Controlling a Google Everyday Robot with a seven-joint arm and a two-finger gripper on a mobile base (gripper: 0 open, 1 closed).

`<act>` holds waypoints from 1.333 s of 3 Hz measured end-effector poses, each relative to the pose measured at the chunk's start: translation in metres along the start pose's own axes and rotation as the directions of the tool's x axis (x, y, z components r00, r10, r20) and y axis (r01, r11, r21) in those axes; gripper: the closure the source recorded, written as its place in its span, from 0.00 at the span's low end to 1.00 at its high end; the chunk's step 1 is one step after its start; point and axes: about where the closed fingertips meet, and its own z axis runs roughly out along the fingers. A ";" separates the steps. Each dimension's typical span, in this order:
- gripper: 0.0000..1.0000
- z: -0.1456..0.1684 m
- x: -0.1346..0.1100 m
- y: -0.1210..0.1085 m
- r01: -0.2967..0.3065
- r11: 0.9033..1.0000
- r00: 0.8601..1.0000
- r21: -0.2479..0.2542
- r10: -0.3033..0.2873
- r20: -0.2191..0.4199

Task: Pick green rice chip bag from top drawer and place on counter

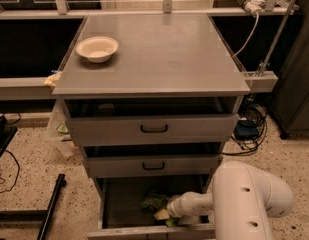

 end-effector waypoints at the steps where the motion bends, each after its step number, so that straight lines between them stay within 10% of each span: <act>1: 0.66 -0.005 -0.001 0.001 0.035 0.999 0.999 -0.005 -0.035 0.015; 2: 0.89 -0.008 -0.003 0.001 0.059 0.998 0.998 -0.008 -0.059 0.029; 4: 1.00 -0.071 -0.041 -0.028 0.202 0.979 0.958 -0.028 -0.191 0.214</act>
Offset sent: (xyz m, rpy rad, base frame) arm -0.0049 -0.0081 0.0494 0.1182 -0.1409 0.1573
